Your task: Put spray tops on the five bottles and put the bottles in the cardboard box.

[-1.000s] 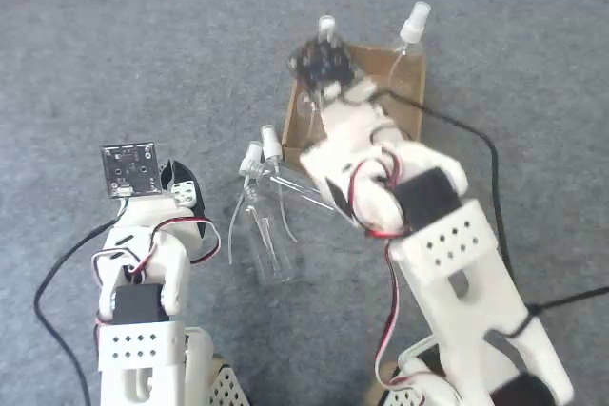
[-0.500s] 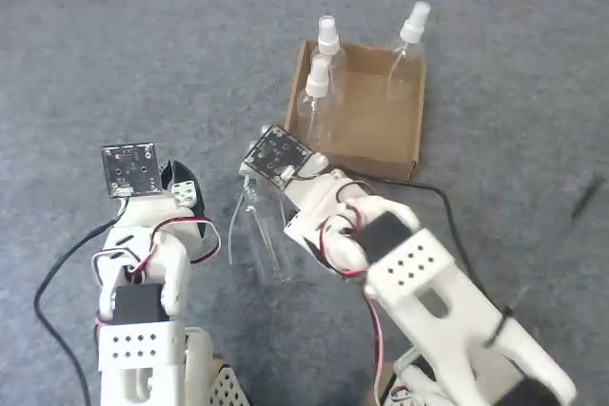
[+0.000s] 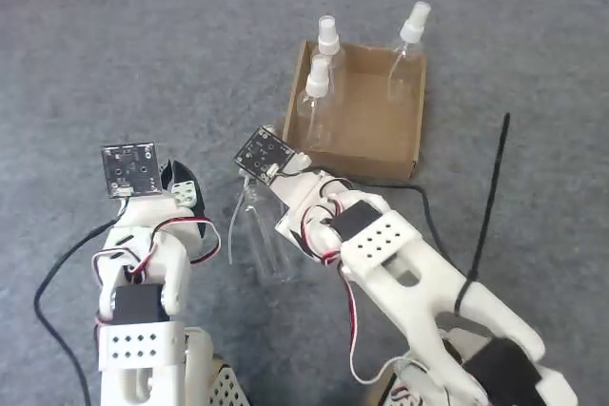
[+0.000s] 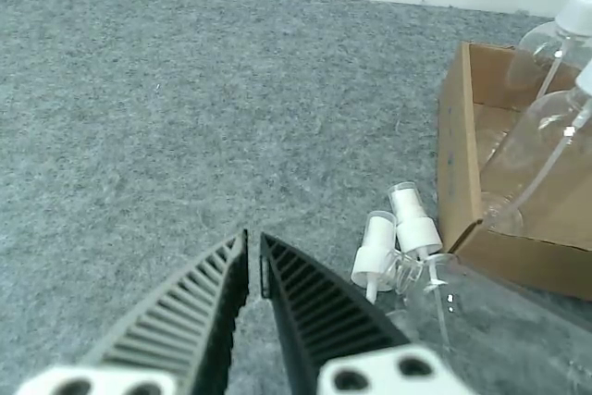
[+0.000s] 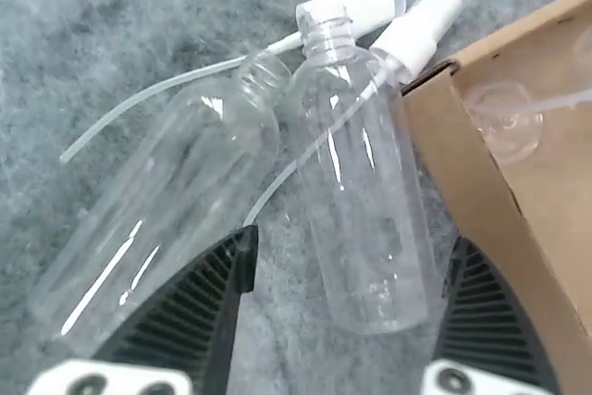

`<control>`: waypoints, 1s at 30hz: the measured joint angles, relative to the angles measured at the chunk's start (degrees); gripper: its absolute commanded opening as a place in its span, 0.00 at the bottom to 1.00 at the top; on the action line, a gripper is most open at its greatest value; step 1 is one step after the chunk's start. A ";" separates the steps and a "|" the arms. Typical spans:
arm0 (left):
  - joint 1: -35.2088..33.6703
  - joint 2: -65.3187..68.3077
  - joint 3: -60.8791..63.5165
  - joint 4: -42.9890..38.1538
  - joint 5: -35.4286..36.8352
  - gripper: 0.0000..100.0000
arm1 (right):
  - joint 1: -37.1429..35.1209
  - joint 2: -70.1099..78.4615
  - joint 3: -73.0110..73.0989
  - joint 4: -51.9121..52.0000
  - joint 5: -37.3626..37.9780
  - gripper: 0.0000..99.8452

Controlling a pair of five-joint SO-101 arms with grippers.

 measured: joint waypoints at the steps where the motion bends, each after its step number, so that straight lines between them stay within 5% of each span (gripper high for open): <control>1: 0.00 0.00 0.00 0.00 0.00 0.01 | 0.00 0.62 0.00 -0.70 0.00 0.27; 27: 0.00 0.00 0.00 0.00 0.00 0.01 | -3.60 10.29 0.00 -2.29 0.18 0.26; 30: 0.00 0.00 0.00 0.00 0.00 0.01 | -3.60 10.29 0.00 -1.49 0.18 0.19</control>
